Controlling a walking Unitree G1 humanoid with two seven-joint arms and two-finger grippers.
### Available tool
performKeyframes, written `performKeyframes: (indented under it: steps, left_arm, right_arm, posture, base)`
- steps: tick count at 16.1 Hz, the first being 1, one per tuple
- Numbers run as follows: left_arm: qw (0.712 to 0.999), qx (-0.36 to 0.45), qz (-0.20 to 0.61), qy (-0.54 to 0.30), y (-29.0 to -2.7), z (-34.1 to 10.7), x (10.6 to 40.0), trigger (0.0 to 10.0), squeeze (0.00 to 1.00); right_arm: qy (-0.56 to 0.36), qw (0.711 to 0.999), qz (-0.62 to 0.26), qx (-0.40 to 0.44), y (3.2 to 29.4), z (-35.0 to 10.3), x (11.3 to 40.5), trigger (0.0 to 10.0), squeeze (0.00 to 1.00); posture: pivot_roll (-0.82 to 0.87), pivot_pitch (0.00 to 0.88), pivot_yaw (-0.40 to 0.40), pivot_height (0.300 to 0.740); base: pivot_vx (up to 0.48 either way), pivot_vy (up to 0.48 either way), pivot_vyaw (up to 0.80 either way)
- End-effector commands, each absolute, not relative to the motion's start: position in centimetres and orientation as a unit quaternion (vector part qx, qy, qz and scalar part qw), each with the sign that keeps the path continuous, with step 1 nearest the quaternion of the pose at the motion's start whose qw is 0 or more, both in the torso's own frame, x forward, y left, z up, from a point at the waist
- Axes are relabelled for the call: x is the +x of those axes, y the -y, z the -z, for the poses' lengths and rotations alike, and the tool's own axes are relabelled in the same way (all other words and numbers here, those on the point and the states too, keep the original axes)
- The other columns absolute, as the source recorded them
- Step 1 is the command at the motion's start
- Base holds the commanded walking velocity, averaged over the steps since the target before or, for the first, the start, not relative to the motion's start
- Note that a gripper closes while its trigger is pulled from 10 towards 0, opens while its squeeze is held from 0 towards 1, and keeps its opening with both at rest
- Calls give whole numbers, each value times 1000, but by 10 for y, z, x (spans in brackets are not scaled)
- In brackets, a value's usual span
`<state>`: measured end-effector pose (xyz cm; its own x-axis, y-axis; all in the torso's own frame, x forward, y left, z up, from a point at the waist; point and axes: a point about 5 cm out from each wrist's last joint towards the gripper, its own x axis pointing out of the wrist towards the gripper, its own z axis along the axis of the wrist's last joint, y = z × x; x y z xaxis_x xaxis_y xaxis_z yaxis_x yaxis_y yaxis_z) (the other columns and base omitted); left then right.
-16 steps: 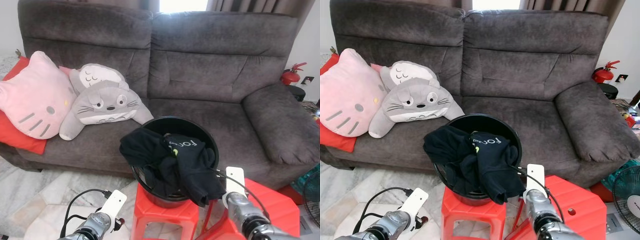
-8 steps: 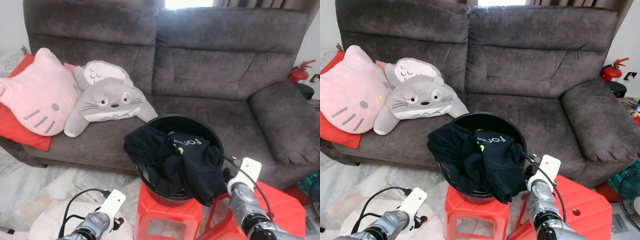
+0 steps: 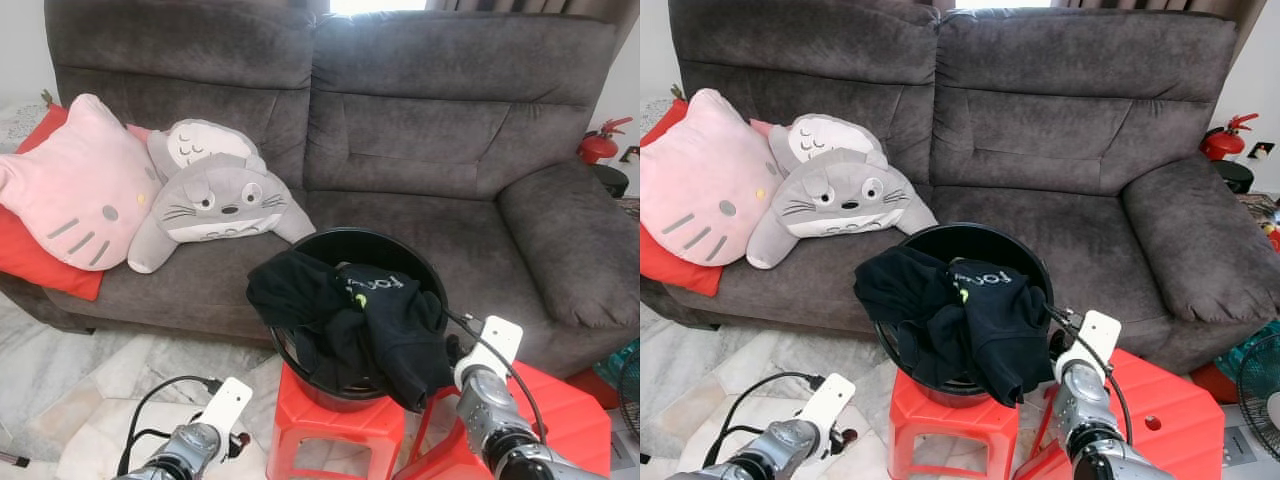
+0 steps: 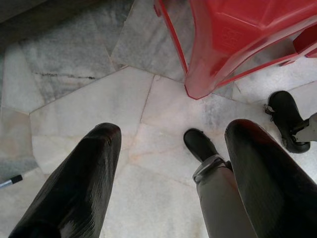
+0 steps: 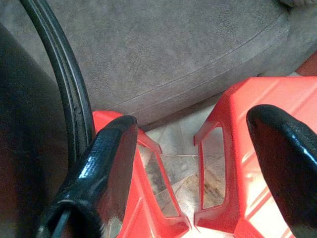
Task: Hang hanger
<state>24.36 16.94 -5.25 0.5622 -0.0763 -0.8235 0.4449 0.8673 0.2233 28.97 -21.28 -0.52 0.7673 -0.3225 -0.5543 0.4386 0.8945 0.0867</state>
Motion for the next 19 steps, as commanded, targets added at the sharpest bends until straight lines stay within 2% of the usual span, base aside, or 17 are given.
performKeyframes:
  steps: [1, 11, 13, 14, 15, 19]
  left_arm:
    - [858, 209, 156, -443, -169, 53, 243, 10000, 0]
    - [857, 206, 157, -445, -167, 54, 241, 10000, 0]
    - [857, 205, 156, -445, -167, 54, 241, 10000, 0]
    - [858, 205, 156, -445, -167, 54, 241, 10000, 0]
    - [858, 203, 156, -445, -166, 54, 241, 10000, 0]
    - [861, 190, 145, -450, -167, 57, 237, 10000, 0]
  right_arm:
    - [-273, 934, 205, 108, 214, 4, 291, 10000, 0]
    - [-290, 931, 196, 100, 217, 11, 283, 10000, 0]
    - [-301, 933, 181, 78, 215, 13, 283, 10000, 0]
    - [-322, 932, 161, 46, 211, 16, 280, 10000, 0]
    - [-366, 919, 147, 25, 205, 27, 270, 10000, 0]
    - [-390, 911, 133, 17, 199, 37, 260, 10000, 0]
  posture:
    - [-171, 0, -55, 740]
    - [-169, 0, -58, 740]
    - [-169, 0, -58, 740]
    - [-169, 0, -58, 740]
    - [-170, 0, -58, 740]
    - [-160, 0, -61, 740]
  base:
    - [0, 0, 0]
    - [0, 0, 0]
    - [0, 0, 0]
    - [0, 0, 0]
    - [0, 0, 0]
    - [0, 0, 0]
